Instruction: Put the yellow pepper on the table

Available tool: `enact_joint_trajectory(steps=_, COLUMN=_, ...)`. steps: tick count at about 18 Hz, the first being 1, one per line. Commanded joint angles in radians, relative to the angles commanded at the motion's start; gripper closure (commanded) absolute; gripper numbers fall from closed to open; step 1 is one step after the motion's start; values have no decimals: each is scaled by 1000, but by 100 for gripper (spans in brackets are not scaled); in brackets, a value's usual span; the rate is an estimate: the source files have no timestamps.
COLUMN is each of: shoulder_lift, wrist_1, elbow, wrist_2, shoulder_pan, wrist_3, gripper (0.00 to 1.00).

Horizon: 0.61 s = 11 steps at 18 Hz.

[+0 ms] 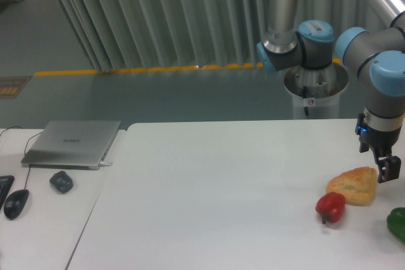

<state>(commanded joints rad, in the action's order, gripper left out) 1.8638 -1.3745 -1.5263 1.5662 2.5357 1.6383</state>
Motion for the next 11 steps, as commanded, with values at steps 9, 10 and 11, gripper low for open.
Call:
enact_joint_trajectory(steps=9, shoulder_lift=-24, wrist_1=167, elbow=-71, wrist_2=-9, shoulder_pan=49, wrist_3=-3, gripper=0)
enact_joint_trajectory(steps=10, shoulder_lift=-29, wrist_1=175, elbow=-63, wrist_2=-8, shoulder_pan=75, wrist_3=-3, gripper=0)
enact_joint_trajectory(steps=11, shoulder_lift=-29, wrist_1=173, elbow=-43, wrist_2=-2, shoulder_pan=101, wrist_3=-3, gripper=0)
